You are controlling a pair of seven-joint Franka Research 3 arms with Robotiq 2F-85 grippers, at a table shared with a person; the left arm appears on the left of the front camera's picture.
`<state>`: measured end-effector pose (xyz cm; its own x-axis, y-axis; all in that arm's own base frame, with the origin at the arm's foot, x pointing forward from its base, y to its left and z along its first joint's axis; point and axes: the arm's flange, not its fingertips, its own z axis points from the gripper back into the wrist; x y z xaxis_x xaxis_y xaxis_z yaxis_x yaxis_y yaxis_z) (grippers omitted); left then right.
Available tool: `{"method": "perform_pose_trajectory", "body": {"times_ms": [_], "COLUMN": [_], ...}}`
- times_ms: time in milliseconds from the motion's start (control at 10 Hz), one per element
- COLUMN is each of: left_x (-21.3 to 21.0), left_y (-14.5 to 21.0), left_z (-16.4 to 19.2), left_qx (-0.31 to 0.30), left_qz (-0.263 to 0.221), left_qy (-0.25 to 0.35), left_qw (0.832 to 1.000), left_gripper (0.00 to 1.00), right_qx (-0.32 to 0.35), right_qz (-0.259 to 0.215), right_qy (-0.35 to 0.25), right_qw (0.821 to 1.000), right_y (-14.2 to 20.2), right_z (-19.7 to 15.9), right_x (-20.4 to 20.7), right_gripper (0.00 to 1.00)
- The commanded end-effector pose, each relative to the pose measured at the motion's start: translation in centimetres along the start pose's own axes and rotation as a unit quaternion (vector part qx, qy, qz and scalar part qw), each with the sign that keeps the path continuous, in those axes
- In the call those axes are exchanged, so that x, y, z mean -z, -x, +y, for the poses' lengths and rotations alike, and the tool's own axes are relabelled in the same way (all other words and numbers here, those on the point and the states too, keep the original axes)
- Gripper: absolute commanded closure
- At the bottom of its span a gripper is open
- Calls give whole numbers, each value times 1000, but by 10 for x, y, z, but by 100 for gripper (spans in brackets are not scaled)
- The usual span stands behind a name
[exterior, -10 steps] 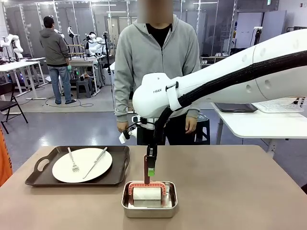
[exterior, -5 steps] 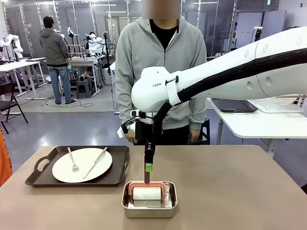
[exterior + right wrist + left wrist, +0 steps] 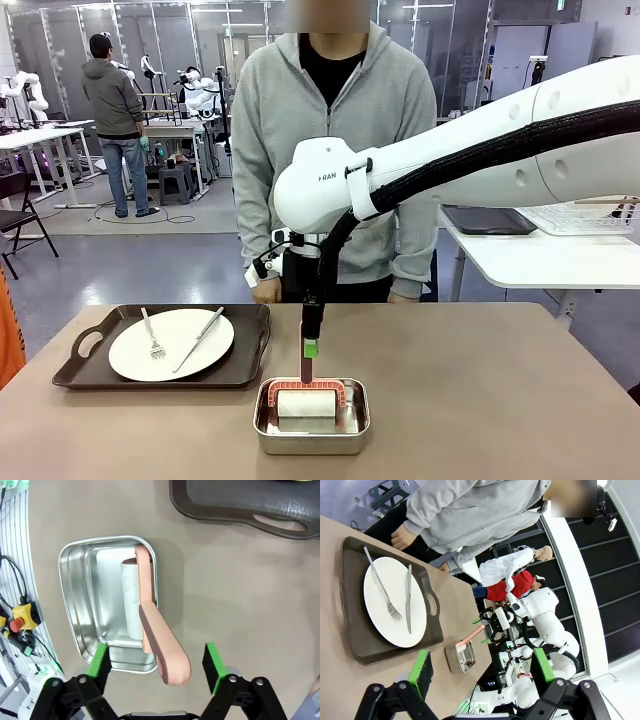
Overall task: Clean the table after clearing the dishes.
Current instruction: Place the Lint Roller back on top of the Airtight Container, then when the right (or left) Handle tray is removed, use the right hand (or left hand) to clean the right (or left) side of the table with the Lint Roller.
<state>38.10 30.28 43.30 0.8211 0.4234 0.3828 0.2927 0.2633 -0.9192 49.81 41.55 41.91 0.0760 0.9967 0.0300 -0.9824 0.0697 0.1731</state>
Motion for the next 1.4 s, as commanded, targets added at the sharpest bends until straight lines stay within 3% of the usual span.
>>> {"method": "perform_pose_trajectory", "body": {"times_ms": [0, 100, 200, 1300], "left_x": [-3, -3, -3, -3], "left_y": [2, 2, 2, 2], "left_z": [-2, -2, -2, -2], "left_qx": [2, 2, 2, 2], "left_qz": [0, 0, 0, 0], "left_qy": [5, 5, 5, 5], "left_qw": [1000, 1000, 1000, 1000], "left_gripper": [0, 0, 0, 0], "right_qx": [6, 26, 0, 0], "right_qz": [8, 21, 0, 0], "right_qy": [4, 31, 1, 1], "right_qw": [1000, 999, 1000, 1000], "right_y": [3, 3, 0, 0], "right_z": [6, 3, 0, 0], "right_x": [-5, -4, 0, 0], "right_gripper": [0, 0, 0, 0]}}
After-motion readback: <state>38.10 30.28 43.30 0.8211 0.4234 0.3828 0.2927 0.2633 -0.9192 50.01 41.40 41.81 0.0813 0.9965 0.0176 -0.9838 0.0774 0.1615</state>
